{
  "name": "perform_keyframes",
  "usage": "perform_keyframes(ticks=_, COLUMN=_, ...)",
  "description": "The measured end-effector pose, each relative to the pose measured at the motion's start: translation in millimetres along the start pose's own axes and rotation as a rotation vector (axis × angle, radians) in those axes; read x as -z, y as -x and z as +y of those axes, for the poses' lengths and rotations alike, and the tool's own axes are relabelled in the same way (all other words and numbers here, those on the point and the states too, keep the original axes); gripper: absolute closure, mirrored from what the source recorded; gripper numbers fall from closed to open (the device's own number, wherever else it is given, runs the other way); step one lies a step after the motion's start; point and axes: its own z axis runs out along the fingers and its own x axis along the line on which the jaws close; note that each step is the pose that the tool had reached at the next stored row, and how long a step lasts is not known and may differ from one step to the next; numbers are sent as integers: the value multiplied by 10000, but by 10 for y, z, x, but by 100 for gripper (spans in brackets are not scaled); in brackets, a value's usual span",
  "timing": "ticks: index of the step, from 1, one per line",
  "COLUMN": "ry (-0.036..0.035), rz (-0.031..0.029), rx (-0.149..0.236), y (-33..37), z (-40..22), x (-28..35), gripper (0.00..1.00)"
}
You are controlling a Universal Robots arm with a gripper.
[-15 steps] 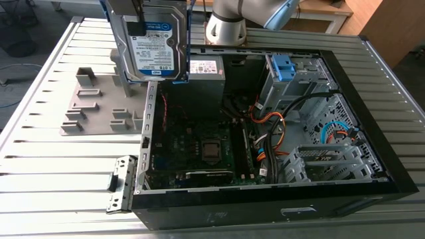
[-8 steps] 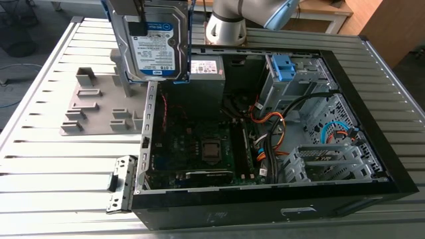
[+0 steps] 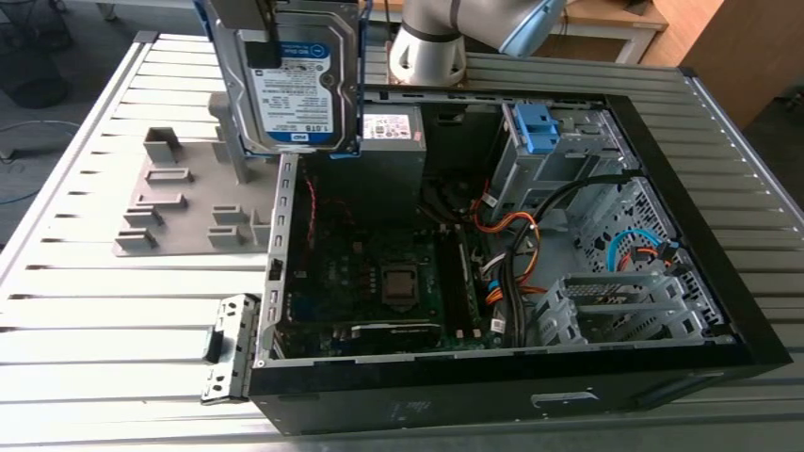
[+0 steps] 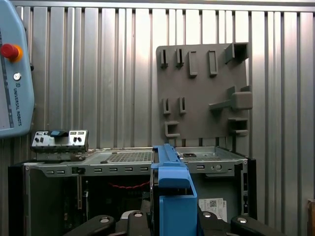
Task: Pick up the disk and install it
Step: 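Pick up the disk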
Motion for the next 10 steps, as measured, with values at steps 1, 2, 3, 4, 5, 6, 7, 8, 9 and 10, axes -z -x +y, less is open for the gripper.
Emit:
perform_keyframes(ticks=1, ry=0, rz=0, rx=0, y=0, z=-4, x=0, gripper=64)
perform_keyframes(ticks=2, ry=0, rz=0, rx=-1, y=0, z=-6, x=0, gripper=64)
perform_keyframes(ticks=3, ry=0, rz=-1, rx=-1, y=0, z=-6, x=0, gripper=64)
perform_keyframes(ticks=4, ry=0, rz=-1, rx=0, y=0, z=-6, x=0, gripper=64)
perform_keyframes(ticks=5, ry=0, rz=0, rx=-1, y=0, z=-6, x=0, gripper=64)
perform_keyframes(ticks=6, ry=0, rz=0, rx=-1, y=0, z=-7, x=0, gripper=64)
perform_keyframes(ticks=7, ry=-1, rz=-1, rx=0, y=0, z=-11, x=0, gripper=64)
perform_keyframes(ticks=8, ry=0, rz=-1, rx=0, y=0, z=-13, x=0, gripper=64)
perform_keyframes(ticks=9, ry=0, rz=-1, rx=0, y=0, z=-13, x=0, gripper=64)
perform_keyframes(ticks=10, ry=0, rz=0, rx=0, y=0, z=-15, x=0, gripper=64)
